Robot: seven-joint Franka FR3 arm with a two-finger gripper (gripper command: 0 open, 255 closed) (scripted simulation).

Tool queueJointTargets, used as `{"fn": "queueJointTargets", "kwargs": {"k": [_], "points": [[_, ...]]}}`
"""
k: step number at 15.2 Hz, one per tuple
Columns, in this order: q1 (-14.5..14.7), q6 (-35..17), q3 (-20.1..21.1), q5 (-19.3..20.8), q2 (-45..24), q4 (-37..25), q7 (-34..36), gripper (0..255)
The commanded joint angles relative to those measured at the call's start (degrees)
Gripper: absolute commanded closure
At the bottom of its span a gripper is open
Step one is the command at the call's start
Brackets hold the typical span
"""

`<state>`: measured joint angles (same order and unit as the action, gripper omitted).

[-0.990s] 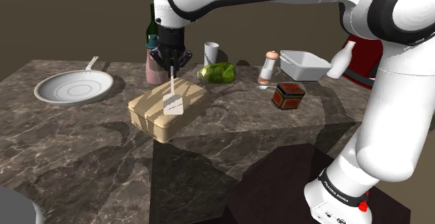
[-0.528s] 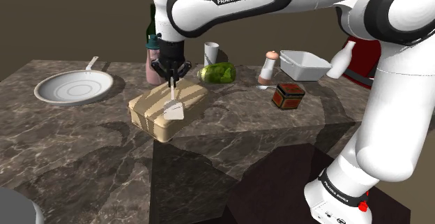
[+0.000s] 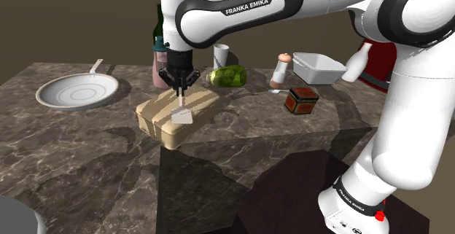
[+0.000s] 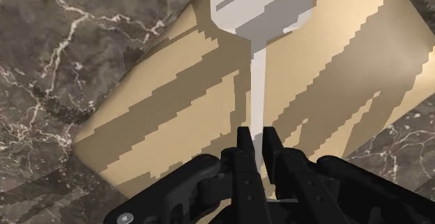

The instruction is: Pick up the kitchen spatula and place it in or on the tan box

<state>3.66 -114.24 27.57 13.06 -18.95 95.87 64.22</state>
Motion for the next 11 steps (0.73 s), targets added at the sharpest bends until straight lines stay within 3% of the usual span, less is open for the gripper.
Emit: {"fn": "queueJointTargets", "kwargs": {"k": [1, 3, 4, 9, 11], "points": [[0.00, -0.02, 0.00, 0.01, -0.01, 0.01, 0.01, 255], [0.00, -0.02, 0.00, 0.00, -0.01, 0.01, 0.00, 255], [0.00, -0.02, 0.00, 0.00, -0.01, 0.01, 0.00, 0], [0.00, -0.01, 0.00, 0.00, -0.01, 0.01, 0.00, 0], [0.03, 3.35, 0.32, -0.71, 1.05, -2.44, -0.48, 0]]}}
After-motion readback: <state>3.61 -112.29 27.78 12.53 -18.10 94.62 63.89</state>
